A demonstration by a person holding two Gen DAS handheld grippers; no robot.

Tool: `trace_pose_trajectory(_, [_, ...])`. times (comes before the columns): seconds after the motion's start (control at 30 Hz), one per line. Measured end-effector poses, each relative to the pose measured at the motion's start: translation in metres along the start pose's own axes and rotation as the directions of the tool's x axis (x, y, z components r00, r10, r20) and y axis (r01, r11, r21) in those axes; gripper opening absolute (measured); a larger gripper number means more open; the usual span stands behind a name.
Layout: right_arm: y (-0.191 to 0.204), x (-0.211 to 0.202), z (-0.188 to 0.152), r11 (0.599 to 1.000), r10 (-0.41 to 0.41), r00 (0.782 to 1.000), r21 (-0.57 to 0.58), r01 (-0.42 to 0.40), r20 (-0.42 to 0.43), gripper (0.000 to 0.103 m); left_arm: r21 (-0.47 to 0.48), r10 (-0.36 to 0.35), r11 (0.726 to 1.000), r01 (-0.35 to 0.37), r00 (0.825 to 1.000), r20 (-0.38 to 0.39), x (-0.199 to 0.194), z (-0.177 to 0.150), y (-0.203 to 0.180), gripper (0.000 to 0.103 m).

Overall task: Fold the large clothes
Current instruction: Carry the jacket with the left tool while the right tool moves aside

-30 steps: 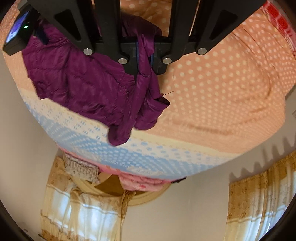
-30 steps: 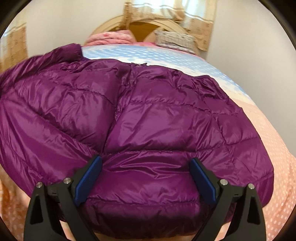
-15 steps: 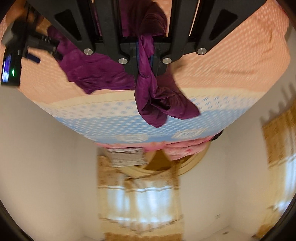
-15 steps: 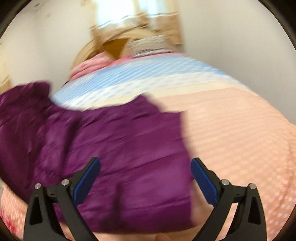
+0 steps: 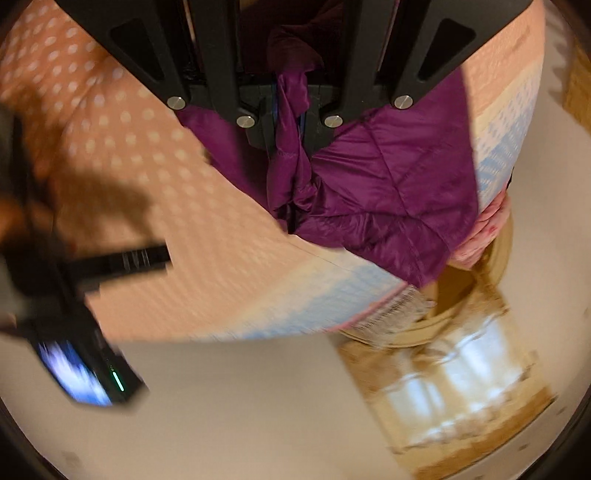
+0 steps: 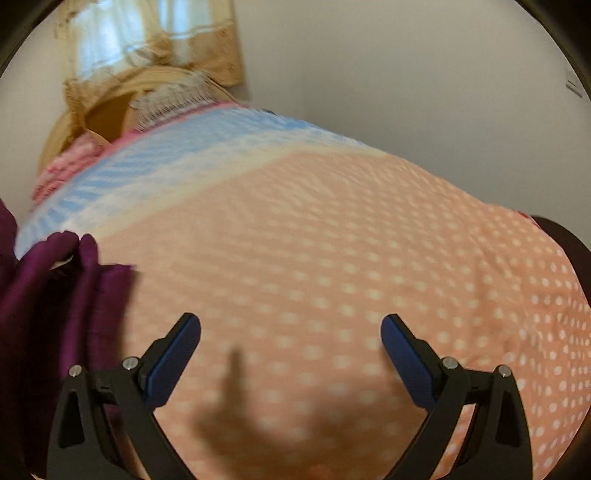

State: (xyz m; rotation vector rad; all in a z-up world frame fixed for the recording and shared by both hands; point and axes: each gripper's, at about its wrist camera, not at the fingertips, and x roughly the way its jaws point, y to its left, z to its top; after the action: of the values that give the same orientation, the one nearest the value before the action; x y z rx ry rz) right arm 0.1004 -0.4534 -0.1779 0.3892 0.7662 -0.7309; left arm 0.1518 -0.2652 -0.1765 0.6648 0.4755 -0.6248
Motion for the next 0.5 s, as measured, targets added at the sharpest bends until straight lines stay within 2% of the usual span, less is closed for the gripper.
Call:
trace_pose_trajectory(0.1, [-0.013, 0.012, -0.007, 1.0, -0.013, 0.999, 0.003, 0.014, -0.043, 0.1, 0.056, 0.035, 0.998, -0.036, 0.999, 0.017, 0.013, -0.009, -0.014, 0.007])
trace_pose_trajectory(0.27, [-0.01, 0.012, -0.014, 0.999, -0.039, 0.999, -0.038, 0.039, 0.017, 0.103, 0.068, 0.026, 0.997, -0.028, 0.999, 0.032, 0.002, -0.009, -0.015, 0.012])
trace_pose_trajectory(0.37, [-0.01, 0.016, -0.017, 0.998, -0.043, 0.998, -0.053, 0.045, 0.043, 0.103, 0.095, 0.031, 0.995, -0.035, 0.998, 0.046, -0.015, -0.001, -0.024, 0.021])
trace_pose_trajectory(0.43, [-0.009, 0.016, -0.019, 0.997, -0.045, 0.997, -0.059, 0.048, 0.056, 0.103, 0.083, 0.019, 0.996, -0.026, 0.996, 0.087, -0.038, 0.009, -0.022, 0.035])
trace_pose_trajectory(0.5, [-0.012, 0.019, -0.017, 0.997, -0.041, 0.998, -0.059, 0.044, 0.055, 0.103, 0.062, 0.024, 0.998, -0.031, 0.992, 0.123, -0.055, 0.016, -0.015, 0.078])
